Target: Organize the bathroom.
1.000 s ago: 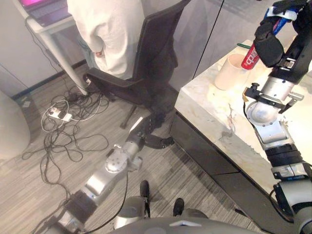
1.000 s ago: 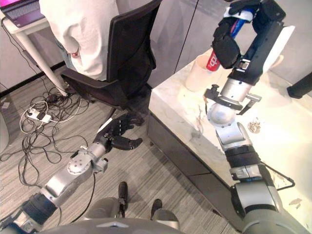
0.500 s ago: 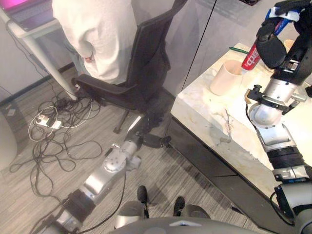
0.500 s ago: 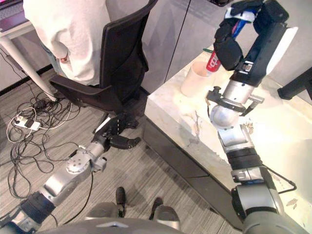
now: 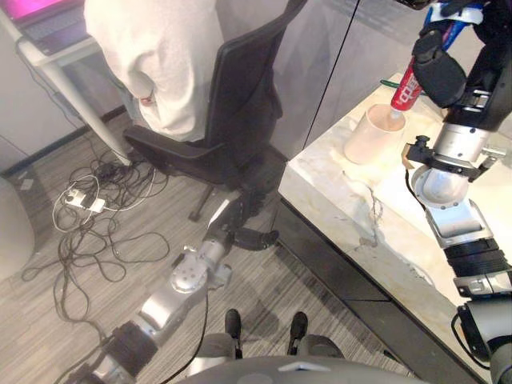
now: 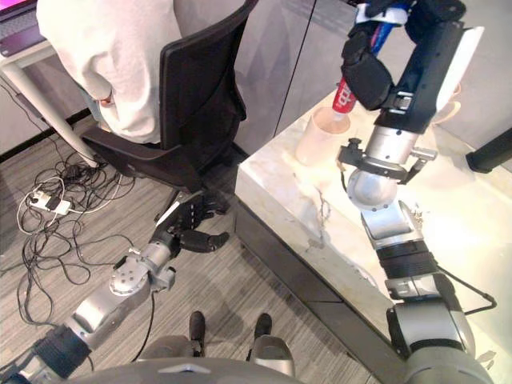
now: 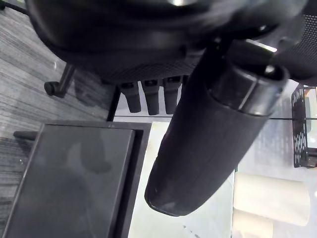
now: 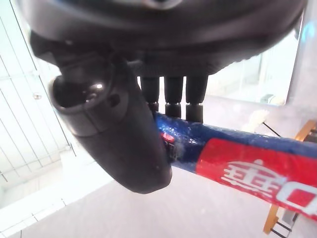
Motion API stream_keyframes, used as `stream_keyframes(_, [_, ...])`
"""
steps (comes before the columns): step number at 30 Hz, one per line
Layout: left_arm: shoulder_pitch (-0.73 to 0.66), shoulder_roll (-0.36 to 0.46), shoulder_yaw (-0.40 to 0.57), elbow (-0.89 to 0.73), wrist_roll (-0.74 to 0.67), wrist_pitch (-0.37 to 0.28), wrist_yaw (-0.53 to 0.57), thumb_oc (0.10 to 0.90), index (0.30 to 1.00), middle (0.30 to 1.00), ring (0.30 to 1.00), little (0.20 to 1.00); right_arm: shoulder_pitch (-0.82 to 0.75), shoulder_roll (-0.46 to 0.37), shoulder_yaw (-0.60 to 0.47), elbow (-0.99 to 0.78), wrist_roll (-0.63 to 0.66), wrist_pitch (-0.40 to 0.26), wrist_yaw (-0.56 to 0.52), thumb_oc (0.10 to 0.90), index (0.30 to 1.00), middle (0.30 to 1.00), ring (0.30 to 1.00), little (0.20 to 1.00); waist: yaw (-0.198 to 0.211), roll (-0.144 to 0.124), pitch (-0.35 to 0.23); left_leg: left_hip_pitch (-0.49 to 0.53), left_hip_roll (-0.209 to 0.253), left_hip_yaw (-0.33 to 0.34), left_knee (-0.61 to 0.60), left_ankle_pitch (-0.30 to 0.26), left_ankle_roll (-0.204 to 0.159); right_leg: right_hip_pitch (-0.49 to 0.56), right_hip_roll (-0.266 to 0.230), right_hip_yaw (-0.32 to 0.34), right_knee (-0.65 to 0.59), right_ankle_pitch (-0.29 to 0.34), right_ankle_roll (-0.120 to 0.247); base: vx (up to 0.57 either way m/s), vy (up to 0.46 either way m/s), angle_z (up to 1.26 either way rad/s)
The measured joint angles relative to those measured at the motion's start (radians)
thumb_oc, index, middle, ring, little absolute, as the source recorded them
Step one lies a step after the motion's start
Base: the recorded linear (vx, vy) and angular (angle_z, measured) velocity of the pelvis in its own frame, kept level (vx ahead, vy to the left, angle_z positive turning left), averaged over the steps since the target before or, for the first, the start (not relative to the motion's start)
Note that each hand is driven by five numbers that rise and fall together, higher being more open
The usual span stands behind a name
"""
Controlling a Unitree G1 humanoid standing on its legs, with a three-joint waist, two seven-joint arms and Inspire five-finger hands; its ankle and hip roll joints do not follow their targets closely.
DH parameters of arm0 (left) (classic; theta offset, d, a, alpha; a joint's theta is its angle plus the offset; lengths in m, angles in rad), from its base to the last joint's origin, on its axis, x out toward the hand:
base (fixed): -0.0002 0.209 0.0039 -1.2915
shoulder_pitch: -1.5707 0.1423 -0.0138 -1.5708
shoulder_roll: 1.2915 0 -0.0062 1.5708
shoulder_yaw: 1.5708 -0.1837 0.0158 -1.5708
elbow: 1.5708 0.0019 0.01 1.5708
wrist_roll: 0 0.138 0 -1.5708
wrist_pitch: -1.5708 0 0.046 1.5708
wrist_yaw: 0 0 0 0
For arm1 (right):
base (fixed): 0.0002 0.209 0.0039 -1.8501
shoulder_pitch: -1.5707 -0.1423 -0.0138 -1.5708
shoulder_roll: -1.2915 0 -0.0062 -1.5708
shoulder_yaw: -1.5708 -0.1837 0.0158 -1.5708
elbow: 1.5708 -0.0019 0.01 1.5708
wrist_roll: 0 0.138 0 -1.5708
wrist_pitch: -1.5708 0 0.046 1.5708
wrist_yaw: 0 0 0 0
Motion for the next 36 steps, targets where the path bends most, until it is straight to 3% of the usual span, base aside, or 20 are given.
stream_keyframes(4, [0.005, 0.003, -0.001, 0.0, 0.0, -0.002, -0.002, 0.8, 0.9, 0.9, 0.9, 0.9, 0.006, 0.006, 0.002, 0.0, 0.001, 0.012, 0.024, 0.4, 0.3, 0.3, 0.3, 0.3, 0.015, -0.003, -0.002, -0.003, -0.002, -0.004, 0.0, 0.001, 0.0, 0.002, -0.002, 0.0, 0.0, -0.004, -0.006, 0.14, -0.039, 0.05])
stream_keyframes(8, [0.031, 0.013, -0.002, 0.0, 0.0, -0.004, -0.004, 0.8, 0.9, 0.9, 0.9, 0.9, 0.023, 0.019, 0.003, 0.004, 0.011, 0.019, 0.042, 0.4, 0.3, 0.3, 0.3, 0.3, 0.013, -0.016, -0.011, -0.006, -0.003, -0.011, -0.001, 0.005, -0.002, 0.002, -0.002, -0.001, 0.0, -0.012, -0.015, 0.07, -0.029, 0.05])
stream_keyframes(18, [0.042, 0.018, -0.011, 0.0, -0.002, -0.004, -0.004, 0.8, 0.9, 0.9, 0.9, 0.9, 0.052, 0.019, 0.001, 0.007, 0.021, 0.028, 0.04, 0.4, 0.3, 0.3, 0.3, 0.3, 0.008, -0.018, -0.023, -0.009, -0.004, -0.011, -0.001, 0.009, -0.001, 0.001, -0.002, 0.0, 0.0, -0.012, -0.015, 0.06, -0.035, 0.0])
stream_keyframes(36, [0.113, 0.023, -0.011, -0.001, -0.004, -0.004, -0.002, 0.8, 0.9, 0.9, 0.9, 0.9, 0.051, 0.048, -0.046, 0.092, 0.116, 0.051, -0.045, 0.4, 0.3, 0.3, 0.3, 0.3, 0.014, -0.018, -0.045, -0.023, -0.005, -0.029, -0.001, 0.023, -0.002, 0.0, -0.002, -0.015, 0.0, -0.015, -0.018, 0.04, -0.028, 0.04])
